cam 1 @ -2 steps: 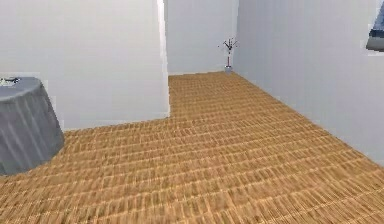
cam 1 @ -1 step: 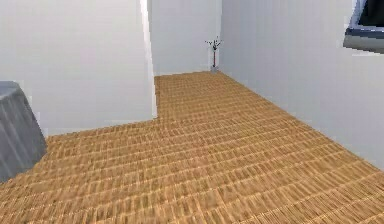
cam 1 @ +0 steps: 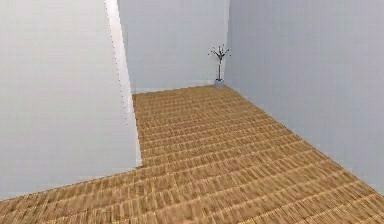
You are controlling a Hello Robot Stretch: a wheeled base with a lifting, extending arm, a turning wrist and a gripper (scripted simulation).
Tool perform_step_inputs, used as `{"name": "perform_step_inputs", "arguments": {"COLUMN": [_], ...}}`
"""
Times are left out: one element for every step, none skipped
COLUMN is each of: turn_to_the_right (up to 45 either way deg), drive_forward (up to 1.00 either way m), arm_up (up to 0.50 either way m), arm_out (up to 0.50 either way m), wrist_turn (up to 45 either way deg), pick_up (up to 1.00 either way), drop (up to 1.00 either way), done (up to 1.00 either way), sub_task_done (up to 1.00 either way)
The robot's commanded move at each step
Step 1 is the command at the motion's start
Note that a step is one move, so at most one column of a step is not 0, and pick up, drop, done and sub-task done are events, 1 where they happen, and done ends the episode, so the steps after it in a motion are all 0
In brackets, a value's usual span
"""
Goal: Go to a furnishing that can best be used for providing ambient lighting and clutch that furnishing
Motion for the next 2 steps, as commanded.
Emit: {"name": "perform_step_inputs", "arguments": {"turn_to_the_right": [0.0,0.0], "drive_forward": [1.0,0.55], "arm_up": [0.0,0.0], "arm_out": [0.0,0.0], "wrist_turn": [0.0,0.0], "pick_up": [0.0,0.0], "drop": [0.0,0.0], "done": [0.0,0.0], "sub_task_done": [0.0,0.0]}}
